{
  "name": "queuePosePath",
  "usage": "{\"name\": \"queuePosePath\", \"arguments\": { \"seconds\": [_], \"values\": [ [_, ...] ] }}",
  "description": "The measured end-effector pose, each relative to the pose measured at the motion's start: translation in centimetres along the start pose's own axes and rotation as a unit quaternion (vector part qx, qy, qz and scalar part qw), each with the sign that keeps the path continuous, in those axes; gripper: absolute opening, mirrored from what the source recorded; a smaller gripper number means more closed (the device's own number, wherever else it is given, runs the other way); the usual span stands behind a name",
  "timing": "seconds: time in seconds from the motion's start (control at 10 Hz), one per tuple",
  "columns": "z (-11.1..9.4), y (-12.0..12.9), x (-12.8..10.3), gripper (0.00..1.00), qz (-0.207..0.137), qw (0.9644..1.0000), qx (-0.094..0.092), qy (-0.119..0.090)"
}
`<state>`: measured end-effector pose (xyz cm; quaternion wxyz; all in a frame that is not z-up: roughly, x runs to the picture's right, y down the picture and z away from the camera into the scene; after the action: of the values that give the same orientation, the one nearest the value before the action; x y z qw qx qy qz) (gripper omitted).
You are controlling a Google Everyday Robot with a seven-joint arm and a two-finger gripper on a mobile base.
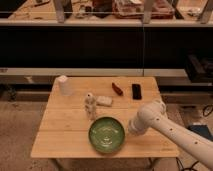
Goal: Push the ceramic bowl across the table
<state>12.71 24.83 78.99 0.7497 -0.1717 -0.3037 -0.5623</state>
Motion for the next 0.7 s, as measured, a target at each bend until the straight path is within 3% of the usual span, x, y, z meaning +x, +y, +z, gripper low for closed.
{"name": "queuePosePath", "arguments": {
  "seconds": [0.4,0.7],
  "values": [
    [2.2,-1.7,0.1,0.0,0.008,0.9998,-0.002,-0.016],
    [3.1,-4.1,0.1,0.0,-0.004,0.9996,0.002,-0.028]
  ]
}}
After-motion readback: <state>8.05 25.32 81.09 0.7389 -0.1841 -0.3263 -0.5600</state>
